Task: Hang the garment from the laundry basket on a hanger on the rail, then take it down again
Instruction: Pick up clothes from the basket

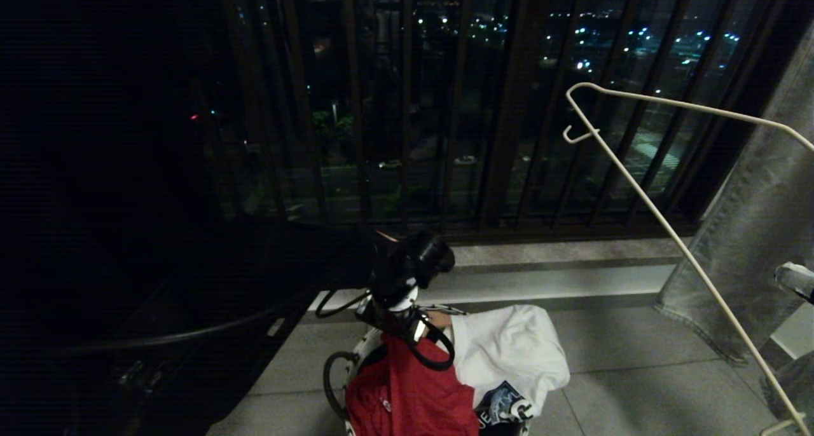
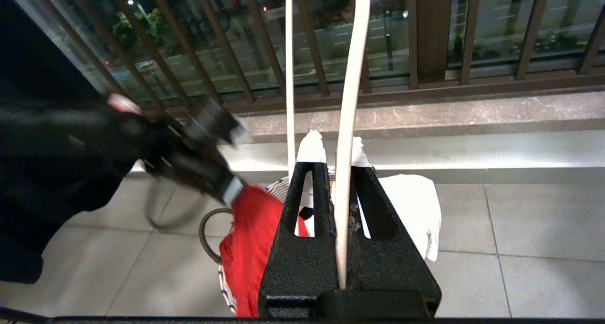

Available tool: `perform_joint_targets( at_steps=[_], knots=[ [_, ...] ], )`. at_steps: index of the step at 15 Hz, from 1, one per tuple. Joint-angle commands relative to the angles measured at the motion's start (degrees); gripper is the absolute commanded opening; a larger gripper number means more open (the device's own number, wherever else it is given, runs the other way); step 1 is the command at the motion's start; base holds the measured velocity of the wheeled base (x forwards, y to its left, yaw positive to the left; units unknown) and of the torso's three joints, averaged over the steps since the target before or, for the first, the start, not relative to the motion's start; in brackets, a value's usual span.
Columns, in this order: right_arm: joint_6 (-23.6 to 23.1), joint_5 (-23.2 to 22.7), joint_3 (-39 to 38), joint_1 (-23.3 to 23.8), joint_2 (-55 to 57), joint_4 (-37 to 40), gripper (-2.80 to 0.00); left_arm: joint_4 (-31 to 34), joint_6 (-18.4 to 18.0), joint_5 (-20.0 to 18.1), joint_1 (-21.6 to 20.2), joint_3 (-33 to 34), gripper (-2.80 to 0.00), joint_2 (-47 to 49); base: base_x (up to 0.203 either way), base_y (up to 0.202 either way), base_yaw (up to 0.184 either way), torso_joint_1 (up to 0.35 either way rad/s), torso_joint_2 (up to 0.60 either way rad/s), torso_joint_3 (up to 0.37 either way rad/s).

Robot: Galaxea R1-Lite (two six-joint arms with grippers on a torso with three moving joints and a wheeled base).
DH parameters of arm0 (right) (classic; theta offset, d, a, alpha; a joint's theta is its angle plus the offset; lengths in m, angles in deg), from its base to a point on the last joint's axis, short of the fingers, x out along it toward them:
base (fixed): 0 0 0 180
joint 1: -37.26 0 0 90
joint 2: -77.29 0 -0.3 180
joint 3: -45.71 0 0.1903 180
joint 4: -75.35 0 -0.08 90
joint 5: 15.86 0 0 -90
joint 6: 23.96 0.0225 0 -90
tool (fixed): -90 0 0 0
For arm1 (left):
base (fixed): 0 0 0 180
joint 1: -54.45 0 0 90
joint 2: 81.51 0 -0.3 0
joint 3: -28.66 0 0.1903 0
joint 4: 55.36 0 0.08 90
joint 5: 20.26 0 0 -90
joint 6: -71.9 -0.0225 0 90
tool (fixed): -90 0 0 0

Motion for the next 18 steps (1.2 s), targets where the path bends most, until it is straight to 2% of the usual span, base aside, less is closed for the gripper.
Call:
perform_joint_targets(
  at_steps=[1,5,9,13,18],
  knots=[
    [0.1,0.1,0.0,0.0,-0.1,-0.1,-2.8,0.0,0.1,0.2,-0.4,-0.2,-2.8,-6.5,0.0,0.0,0.0,0.0,0.0,0.0],
    [0.1,0.1,-0.1,0.0,0.2,-0.1,-2.8,-5.9,0.1,0.6,-0.8,-0.7,-2.8,-9.8,0.0,0.0,0.0,0.0,0.0,0.0],
    [0.1,0.1,-0.3,0.0,0.4,-0.1,-2.8,-7.3,-0.3,0.9,-0.8,-0.7,-2.8,-15.1,0.0,0.0,0.0,0.0,0.0,0.0],
    [0.1,0.1,-0.4,0.0,0.4,-0.1,-2.8,-7.2,-1.7,3.0,-1.2,-0.5,-2.8,-20.1,0.0,0.0,0.0,0.0,0.0,0.0],
    [0.2,0.1,-0.7,0.0,0.8,-0.1,-2.8,-6.7,-2.7,7.8,-1.1,0.1,-2.8,-25.7,0.0,0.0,0.0,0.0,0.0,0.0]
  ],
)
